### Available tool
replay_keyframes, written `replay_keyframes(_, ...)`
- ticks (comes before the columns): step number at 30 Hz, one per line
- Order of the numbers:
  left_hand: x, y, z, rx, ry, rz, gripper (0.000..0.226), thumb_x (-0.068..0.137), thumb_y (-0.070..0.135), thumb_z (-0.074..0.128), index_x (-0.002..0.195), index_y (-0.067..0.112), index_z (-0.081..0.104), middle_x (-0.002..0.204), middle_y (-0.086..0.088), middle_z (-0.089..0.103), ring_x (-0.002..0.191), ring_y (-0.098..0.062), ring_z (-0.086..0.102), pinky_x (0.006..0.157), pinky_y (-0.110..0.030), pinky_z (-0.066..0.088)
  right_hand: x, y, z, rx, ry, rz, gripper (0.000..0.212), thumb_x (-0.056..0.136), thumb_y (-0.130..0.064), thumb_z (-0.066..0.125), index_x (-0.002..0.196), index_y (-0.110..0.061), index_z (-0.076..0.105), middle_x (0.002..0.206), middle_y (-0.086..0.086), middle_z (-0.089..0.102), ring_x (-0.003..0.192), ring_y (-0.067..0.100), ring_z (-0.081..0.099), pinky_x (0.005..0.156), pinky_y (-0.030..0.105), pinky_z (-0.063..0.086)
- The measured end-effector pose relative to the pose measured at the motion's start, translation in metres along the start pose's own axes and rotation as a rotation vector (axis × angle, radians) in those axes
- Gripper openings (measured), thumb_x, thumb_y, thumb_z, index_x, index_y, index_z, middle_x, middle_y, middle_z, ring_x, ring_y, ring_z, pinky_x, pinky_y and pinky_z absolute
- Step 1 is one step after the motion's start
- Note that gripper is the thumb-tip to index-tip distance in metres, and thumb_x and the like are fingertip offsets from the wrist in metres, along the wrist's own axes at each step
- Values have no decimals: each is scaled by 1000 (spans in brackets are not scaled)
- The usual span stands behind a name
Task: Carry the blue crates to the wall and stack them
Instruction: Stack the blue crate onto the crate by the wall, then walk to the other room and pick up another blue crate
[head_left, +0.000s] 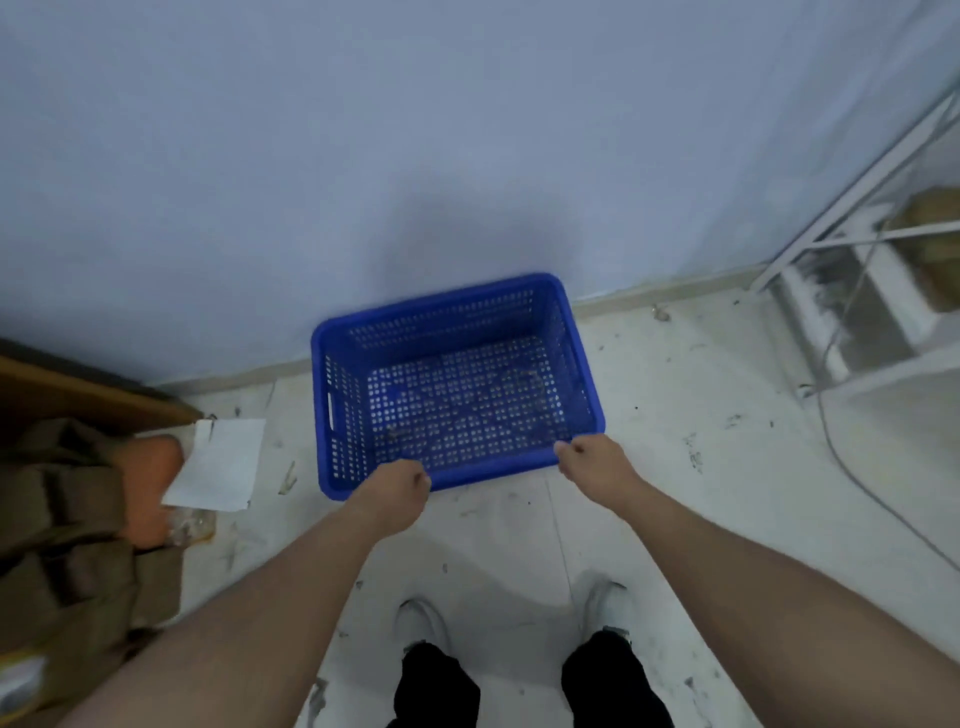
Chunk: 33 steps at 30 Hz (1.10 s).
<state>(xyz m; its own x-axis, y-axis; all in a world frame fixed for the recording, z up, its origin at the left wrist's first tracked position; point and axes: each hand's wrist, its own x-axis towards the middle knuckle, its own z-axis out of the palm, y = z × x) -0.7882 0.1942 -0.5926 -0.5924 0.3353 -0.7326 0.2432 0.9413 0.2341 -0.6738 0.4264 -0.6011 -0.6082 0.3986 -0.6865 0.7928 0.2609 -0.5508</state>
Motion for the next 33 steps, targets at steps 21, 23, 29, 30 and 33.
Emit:
replay_keyframes(21,-143,235,-81,185,153,715,27,96,19,42,93,0,61,100,-19,65,89,-30,58,76,-32,45,-297,42,-141,159,802,194,20,90,-19,49,85,-10,66,95,15,70,93,33,63,71,30,46)
replay_keyframes(23,-158,249,-64,167,119,786,31,95,19,45,101,-5,65,107,-24,66,100,-37,61,85,-35,48,-338,60,-122,224,869,290,15,87,-18,52,77,-13,61,85,11,66,89,31,62,67,28,42)
replay_keyframes(29,-234,269,17,224,-94,1013,27,91,16,46,87,-5,62,102,-30,65,101,-41,61,86,-40,48,-452,106,-50,387,1001,527,13,85,-16,51,74,-11,57,83,12,66,81,30,63,67,35,51)
replay_keyframes(30,-249,271,33,239,-121,1052,29,91,16,46,88,-9,61,103,-33,64,101,-43,61,85,-42,48,-469,115,-38,416,1036,557,13,85,-15,50,75,-11,58,86,13,67,82,31,64,68,37,52)
replay_keyframes(33,-297,274,77,281,-209,1118,31,91,19,45,88,-8,60,97,-32,64,94,-41,62,79,-39,49,-517,136,-2,485,1138,629,14,86,-12,48,79,-9,61,89,14,67,85,31,65,69,38,52)
